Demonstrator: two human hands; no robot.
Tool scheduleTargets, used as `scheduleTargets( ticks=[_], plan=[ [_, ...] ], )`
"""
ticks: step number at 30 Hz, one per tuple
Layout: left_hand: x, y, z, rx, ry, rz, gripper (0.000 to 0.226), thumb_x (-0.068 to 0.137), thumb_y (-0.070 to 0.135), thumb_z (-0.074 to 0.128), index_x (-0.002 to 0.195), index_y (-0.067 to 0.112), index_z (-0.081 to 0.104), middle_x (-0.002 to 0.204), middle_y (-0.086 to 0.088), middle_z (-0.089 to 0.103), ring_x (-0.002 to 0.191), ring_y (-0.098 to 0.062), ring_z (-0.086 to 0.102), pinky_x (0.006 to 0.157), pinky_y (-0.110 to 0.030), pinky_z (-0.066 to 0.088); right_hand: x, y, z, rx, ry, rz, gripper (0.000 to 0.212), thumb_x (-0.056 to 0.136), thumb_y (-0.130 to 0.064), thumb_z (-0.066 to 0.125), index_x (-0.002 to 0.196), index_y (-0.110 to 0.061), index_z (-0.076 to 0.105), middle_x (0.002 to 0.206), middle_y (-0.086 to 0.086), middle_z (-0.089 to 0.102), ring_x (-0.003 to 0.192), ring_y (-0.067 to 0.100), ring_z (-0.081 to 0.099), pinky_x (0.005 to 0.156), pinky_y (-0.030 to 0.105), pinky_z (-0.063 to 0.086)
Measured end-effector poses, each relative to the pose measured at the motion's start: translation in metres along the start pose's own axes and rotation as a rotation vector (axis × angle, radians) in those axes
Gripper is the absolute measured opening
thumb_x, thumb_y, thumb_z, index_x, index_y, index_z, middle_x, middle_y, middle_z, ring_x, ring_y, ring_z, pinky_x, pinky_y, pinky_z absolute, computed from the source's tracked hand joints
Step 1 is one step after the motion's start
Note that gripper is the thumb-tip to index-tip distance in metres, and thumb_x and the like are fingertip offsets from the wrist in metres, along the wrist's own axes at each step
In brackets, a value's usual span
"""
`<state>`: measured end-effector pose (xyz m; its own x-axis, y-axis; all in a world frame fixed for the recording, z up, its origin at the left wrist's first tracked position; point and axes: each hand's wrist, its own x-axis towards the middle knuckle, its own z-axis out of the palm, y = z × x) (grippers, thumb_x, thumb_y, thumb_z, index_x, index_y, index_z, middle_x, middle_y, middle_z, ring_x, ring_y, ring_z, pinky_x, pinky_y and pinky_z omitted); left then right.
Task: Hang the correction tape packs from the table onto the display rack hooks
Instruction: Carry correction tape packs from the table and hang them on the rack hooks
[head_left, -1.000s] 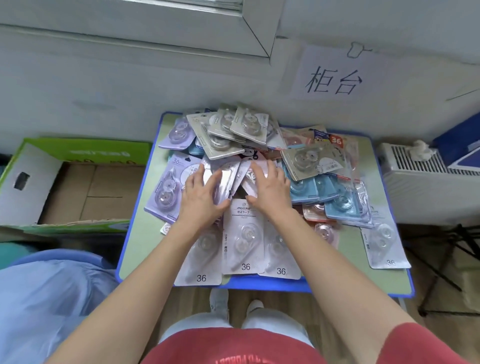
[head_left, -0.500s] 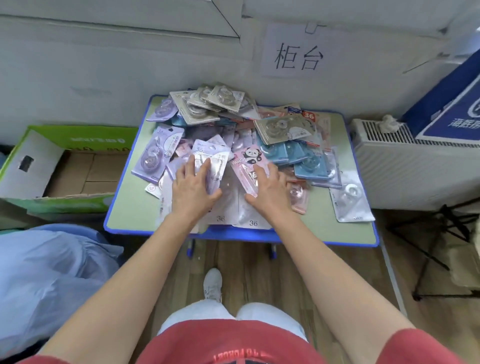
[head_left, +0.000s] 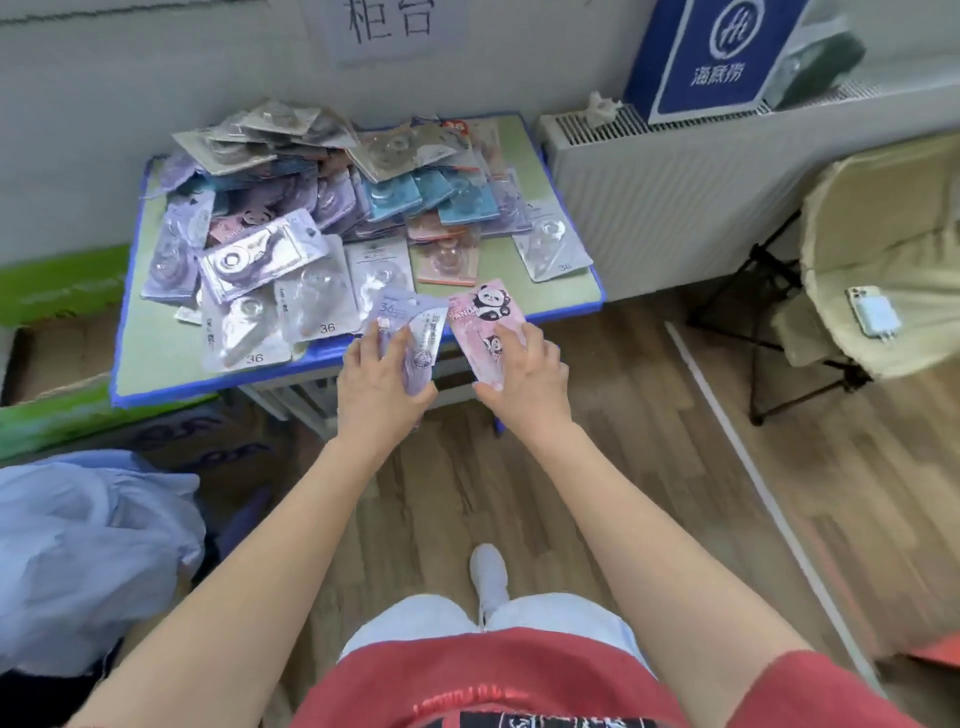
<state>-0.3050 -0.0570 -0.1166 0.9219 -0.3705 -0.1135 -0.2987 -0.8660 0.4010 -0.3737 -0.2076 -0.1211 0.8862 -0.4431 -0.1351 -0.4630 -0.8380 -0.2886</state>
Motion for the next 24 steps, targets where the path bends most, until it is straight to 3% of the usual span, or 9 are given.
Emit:
scheduleTargets(
  ticks=[8, 18, 24],
  plan=[
    [-0.076, 0.031, 0.026, 0.005, -0.069, 0.220, 0.070, 0.087, 0.034, 0.062, 0.149, 0.022, 0.031, 0.157, -0.009, 0.016, 0.141, -0.032, 0.017, 0.111, -0.044, 0.021, -0.121, 0.043, 0.011, 0.118, 0.139, 0.269, 0.070, 0.084, -0.040, 0.065, 0.144, -0.021, 0.034, 0.144, 0.009, 0.032, 0.120, 0.032, 0.040, 0.094, 0.041, 0.038],
    [-0.216, 0.101, 0.093, 0.014, -0.301, 0.619, 0.059, 0.077, 0.032, 0.068, 0.130, 0.015, 0.050, 0.137, -0.014, 0.040, 0.117, -0.039, 0.041, 0.092, -0.046, 0.043, -0.317, 0.124, 0.030, 0.182, 0.279, 0.733, 0.068, 0.079, -0.033, 0.069, 0.137, -0.020, 0.037, 0.148, 0.006, 0.024, 0.118, 0.033, 0.038, 0.090, 0.039, 0.039],
    [-0.329, 0.204, 0.137, -0.083, -0.378, 0.869, 0.068, 0.081, 0.030, 0.069, 0.142, 0.016, 0.040, 0.153, -0.012, 0.026, 0.132, -0.035, 0.030, 0.103, -0.038, 0.032, -0.444, 0.203, 0.021, 0.162, 0.440, 1.051, 0.068, 0.078, -0.027, 0.071, 0.136, -0.014, 0.039, 0.154, 0.013, 0.018, 0.127, 0.036, 0.034, 0.095, 0.044, 0.036]
  ],
)
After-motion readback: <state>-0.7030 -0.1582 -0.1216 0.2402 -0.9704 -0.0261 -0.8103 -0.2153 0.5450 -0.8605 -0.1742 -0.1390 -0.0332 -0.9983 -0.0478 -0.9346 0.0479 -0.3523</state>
